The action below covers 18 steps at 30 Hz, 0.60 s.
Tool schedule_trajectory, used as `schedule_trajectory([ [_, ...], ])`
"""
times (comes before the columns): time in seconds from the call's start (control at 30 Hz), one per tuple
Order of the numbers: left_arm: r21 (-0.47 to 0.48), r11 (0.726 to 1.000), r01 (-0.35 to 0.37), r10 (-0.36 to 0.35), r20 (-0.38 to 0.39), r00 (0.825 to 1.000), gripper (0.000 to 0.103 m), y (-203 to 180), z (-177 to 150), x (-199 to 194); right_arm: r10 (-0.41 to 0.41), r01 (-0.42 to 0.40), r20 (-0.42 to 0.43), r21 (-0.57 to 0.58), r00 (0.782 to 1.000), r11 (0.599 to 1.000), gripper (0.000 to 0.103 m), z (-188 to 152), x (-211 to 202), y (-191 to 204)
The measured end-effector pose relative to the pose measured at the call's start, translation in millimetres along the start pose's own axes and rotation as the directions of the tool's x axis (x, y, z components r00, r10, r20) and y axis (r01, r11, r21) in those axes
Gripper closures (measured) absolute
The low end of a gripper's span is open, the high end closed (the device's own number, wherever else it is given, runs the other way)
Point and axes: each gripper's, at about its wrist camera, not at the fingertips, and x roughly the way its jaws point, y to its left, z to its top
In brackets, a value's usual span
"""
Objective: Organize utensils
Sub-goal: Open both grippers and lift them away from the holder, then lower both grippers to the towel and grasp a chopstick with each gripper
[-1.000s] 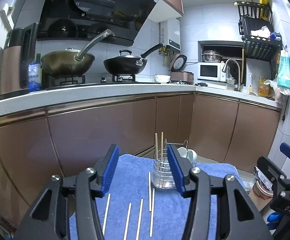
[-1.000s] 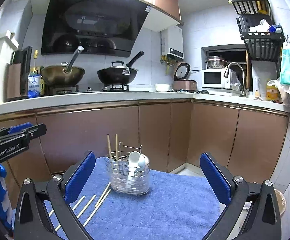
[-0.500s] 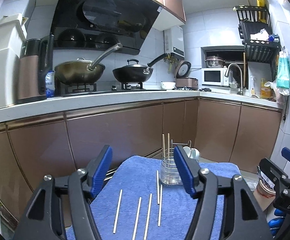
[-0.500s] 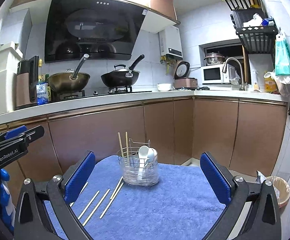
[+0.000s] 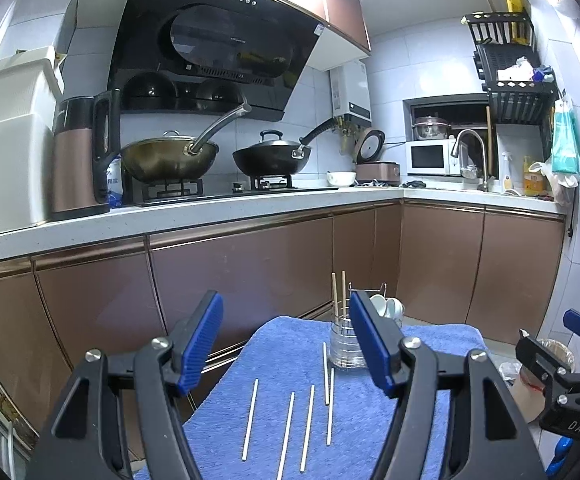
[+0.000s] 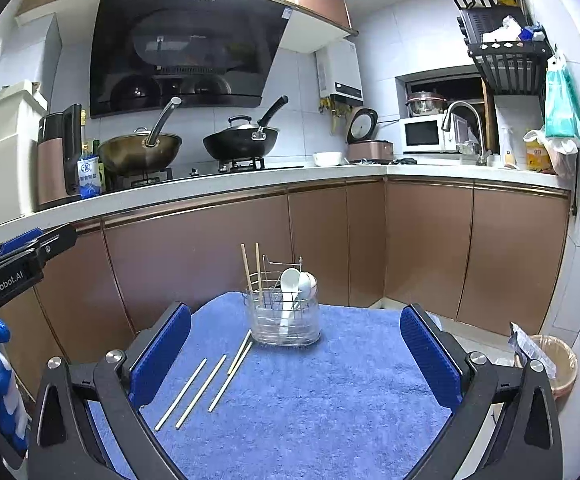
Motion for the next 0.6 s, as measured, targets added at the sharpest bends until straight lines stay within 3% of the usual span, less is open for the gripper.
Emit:
schedule_trajectory([
  [0.17,0.007,1.0,-0.007,0.007,-0.016,1.0,0.039,1,-2,7,0.011,-0.011,-0.005,0.008,1.0,1.0,0.001,-1,2,-1],
  [0.6,0.016,1.0,-0.003,0.005,-0.11,0.994,0.039,0,-14,57,0.067,-0.064,-0.121,0.029,0.99,0.998,0.03,-8,48,-3],
])
